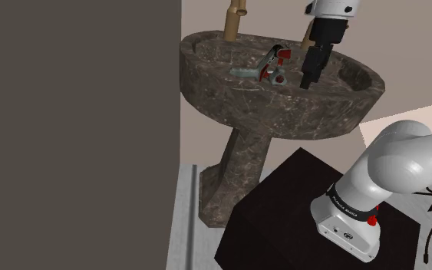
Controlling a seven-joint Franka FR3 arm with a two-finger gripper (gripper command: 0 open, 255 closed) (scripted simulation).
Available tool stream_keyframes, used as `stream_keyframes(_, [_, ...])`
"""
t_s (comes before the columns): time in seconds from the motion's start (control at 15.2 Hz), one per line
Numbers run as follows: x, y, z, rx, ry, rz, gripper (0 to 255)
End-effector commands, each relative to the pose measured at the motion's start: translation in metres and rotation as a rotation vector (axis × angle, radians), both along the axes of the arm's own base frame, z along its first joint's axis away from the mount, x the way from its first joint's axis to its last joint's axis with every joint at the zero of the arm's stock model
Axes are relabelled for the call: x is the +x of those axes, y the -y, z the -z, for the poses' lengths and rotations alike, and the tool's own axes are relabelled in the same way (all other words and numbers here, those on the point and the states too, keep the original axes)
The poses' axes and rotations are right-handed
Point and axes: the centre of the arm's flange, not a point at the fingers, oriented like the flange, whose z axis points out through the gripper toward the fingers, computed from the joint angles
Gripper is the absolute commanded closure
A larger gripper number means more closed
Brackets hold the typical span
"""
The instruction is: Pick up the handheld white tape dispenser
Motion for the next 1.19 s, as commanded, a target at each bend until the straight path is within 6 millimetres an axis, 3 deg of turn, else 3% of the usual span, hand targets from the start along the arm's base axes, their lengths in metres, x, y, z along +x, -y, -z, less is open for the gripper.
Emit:
stream_keyframes(0.0, [0.000,0.000,0.000,0.000,0.000,0.000,0])
stream_keyframes(0.79, [0.126,0.003,-0.079,-0.118,0.021,-0.269,0])
stream_keyframes(1.12, [0.126,0.003,-0.053,-0.118,0.021,-0.269,0])
